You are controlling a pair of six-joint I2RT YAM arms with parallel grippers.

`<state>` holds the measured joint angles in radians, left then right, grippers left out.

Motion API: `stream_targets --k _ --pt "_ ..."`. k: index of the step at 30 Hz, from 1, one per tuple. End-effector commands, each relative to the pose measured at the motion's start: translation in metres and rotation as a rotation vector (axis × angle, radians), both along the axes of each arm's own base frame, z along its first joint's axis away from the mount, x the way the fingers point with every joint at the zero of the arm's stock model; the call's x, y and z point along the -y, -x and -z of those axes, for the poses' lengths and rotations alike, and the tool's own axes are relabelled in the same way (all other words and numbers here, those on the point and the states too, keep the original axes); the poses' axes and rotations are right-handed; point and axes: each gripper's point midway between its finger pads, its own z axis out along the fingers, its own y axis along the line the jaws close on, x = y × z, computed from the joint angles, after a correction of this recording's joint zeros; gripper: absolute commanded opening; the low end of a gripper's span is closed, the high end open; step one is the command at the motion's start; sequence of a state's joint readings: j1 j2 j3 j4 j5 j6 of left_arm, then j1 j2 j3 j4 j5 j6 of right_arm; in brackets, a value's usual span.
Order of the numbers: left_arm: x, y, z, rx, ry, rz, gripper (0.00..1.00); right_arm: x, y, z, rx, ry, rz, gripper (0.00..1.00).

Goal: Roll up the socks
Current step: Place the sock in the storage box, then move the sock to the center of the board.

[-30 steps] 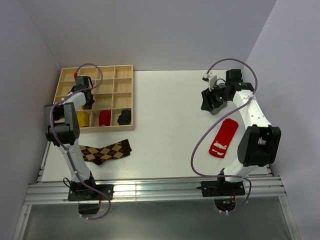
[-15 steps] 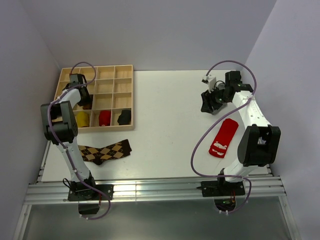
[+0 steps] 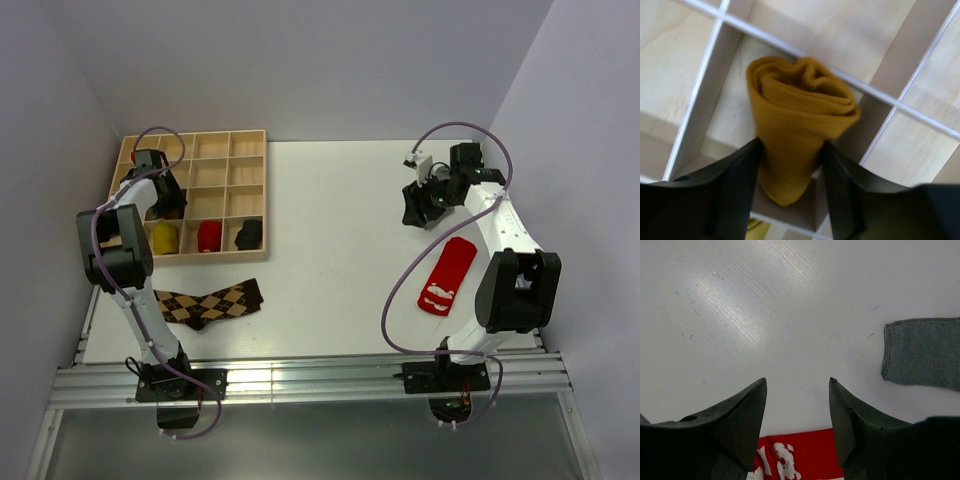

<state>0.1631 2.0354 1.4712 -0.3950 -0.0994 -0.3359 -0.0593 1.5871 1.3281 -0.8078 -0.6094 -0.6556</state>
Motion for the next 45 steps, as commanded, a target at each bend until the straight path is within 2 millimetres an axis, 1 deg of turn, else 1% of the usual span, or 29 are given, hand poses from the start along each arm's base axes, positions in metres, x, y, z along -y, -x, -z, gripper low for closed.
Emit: stream_targets --k 1,6,13,15,17,18,20,21,22,24,25,26,27,28,29,31,32,33,34,35,37,38,39,40,41,42,43,44,45 --pt "0.009 0.025 -0.014 -0.043 0.029 -0.021 0.60 0.003 -0.007 -0.008 0.046 0.006 0.007 0.60" --pt "0.002 0.022 -0.037 0.003 -0.002 -0.046 0.65 0.005 -0.013 -0.006 0.048 0.013 0.023 0.60" --pt "-0.003 0.017 -0.078 0.086 -0.031 -0.068 0.66 0.010 -0.025 -0.006 0.063 0.017 0.064 0.60" --pt "-0.004 0.016 -0.090 0.110 -0.035 -0.070 0.66 0.017 -0.033 -0.006 0.073 0.024 0.105 0.60" --pt "-0.004 0.014 -0.109 0.147 -0.048 -0.077 0.66 0.026 -0.045 -0.005 0.086 0.028 0.166 0.60" --pt "-0.004 0.013 -0.126 0.180 -0.059 -0.079 0.65 0.039 -0.051 -0.003 0.087 0.055 0.212 0.59" --pt "0.003 0.011 -0.146 0.223 -0.077 -0.071 0.65 0.052 -0.064 0.000 0.079 0.069 0.266 0.59" --pt "0.006 0.008 -0.160 0.254 -0.085 -0.065 0.65 0.064 -0.067 0.003 0.065 0.074 0.307 0.59" --pt "0.011 0.008 -0.176 0.288 -0.091 -0.058 0.65 0.072 -0.071 0.006 0.056 0.084 0.334 0.59" --pt "0.034 0.004 -0.199 0.346 -0.087 -0.017 0.65 0.087 -0.086 0.015 0.042 0.099 0.386 0.59" --pt "0.041 0.005 -0.215 0.390 -0.094 -0.008 0.65 0.098 -0.095 0.010 0.048 0.117 0.417 0.59" --pt "0.059 0.004 -0.223 0.415 -0.098 0.019 0.65 0.102 -0.100 0.025 0.005 0.118 0.431 0.58" --pt "0.074 0.005 -0.234 0.443 -0.099 0.052 0.65 0.104 -0.105 0.028 -0.007 0.117 0.442 0.58" --pt "0.081 0.004 -0.238 0.455 -0.101 0.056 0.65 0.109 -0.110 0.029 -0.012 0.127 0.458 0.57" --pt "0.097 0.006 -0.241 0.463 -0.097 0.081 0.65 0.115 -0.121 0.035 -0.022 0.136 0.477 0.57" --pt "0.116 0.008 -0.246 0.492 -0.070 0.124 0.65 0.121 -0.131 0.040 -0.036 0.151 0.499 0.57" --pt "0.132 0.009 -0.250 0.513 -0.055 0.154 0.65 0.127 -0.140 0.045 -0.047 0.173 0.513 0.54" --pt "0.140 0.012 -0.245 0.505 -0.053 0.170 0.65 0.130 -0.144 0.048 -0.055 0.185 0.521 0.53" --pt "0.147 0.015 -0.248 0.515 -0.050 0.179 0.65 0.132 -0.148 0.046 -0.056 0.191 0.517 0.52" --pt "0.163 0.018 -0.250 0.527 -0.038 0.212 0.65 0.135 -0.149 0.060 -0.085 0.213 0.515 0.49" --pt "0.178 0.024 -0.249 0.533 -0.012 0.239 0.65 0.140 -0.152 0.068 -0.090 0.251 0.517 0.45" --pt "0.190 0.027 -0.251 0.544 0.004 0.264 0.65 0.143 -0.151 0.077 -0.101 0.285 0.509 0.42" --pt "0.197 0.030 -0.248 0.546 0.017 0.280 0.65 0.141 -0.150 0.081 -0.106 0.298 0.495 0.42" --pt "0.205 0.033 -0.251 0.558 0.034 0.298 0.65 0.139 -0.144 0.090 -0.128 0.311 0.481 0.41" --pt "0.216 0.038 -0.248 0.553 0.042 0.324 0.65 0.141 -0.142 0.093 -0.121 0.346 0.475 0.41" --pt "0.221 0.040 -0.249 0.557 0.047 0.331 0.65 0.134 -0.139 0.097 -0.127 0.361 0.456 0.41" --pt "0.226 0.043 -0.248 0.559 0.049 0.339 0.65 0.130 -0.130 0.107 -0.153 0.379 0.439 0.41" --pt "0.237 0.047 -0.247 0.558 0.057 0.364 0.65 0.126 -0.128 0.109 -0.149 0.391 0.426 0.41" --pt "0.241 0.049 -0.245 0.554 0.058 0.373 0.65 0.124 -0.124 0.112 -0.152 0.413 0.421 0.41"
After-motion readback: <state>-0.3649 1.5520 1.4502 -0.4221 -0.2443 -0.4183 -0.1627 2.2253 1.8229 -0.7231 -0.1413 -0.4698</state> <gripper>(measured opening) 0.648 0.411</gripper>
